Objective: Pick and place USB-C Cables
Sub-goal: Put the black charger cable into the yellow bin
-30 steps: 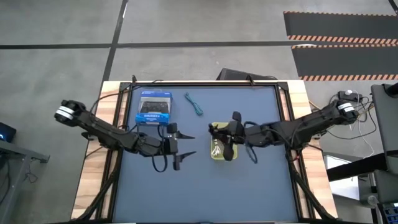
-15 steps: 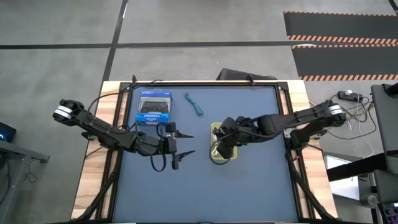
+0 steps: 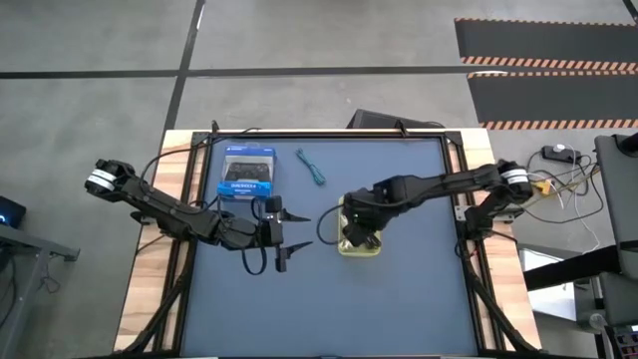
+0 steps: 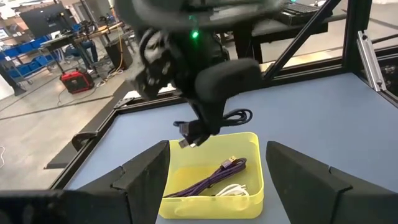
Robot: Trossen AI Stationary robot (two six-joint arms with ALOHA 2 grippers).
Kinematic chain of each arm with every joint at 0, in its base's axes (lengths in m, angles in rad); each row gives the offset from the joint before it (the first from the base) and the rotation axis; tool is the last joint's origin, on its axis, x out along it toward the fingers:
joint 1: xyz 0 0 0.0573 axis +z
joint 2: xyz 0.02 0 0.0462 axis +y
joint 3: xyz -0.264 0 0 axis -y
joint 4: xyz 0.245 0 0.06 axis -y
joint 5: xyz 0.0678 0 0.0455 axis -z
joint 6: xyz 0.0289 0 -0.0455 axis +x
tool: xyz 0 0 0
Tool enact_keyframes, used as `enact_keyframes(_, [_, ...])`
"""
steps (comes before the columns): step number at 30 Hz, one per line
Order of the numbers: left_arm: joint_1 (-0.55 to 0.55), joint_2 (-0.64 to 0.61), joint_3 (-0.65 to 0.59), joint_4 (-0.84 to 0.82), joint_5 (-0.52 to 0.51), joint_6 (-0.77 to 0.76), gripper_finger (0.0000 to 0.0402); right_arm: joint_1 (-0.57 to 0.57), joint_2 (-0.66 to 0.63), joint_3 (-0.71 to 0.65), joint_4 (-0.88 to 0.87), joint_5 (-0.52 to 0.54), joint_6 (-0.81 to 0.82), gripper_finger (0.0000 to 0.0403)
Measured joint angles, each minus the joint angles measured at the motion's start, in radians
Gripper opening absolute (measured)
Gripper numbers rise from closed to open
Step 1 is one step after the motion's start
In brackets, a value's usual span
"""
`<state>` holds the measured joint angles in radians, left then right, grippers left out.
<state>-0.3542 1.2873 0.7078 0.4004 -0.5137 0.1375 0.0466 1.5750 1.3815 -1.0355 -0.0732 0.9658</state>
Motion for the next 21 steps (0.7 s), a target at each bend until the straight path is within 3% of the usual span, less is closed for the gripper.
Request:
enact_keyframes(7, [0.000,0.000,0.000,0.000,0.000,-0.002,0.0251,-0.080,0.029,-0.001,-0.007,-0.089,0.071,0.0033])
enact_keyframes(14, [-0.001,0.000,0.000,0.000,0.000,-0.002,0.0251,-0.140,0.032,-0.001,-0.006,-0.092,0.182,0.0033])
enact_keyframes(21, [-0.001,0.000,0.000,0.000,0.000,-0.003,0.0251,-0.164,0.032,-0.001,-0.007,-0.091,0.186,0.0033])
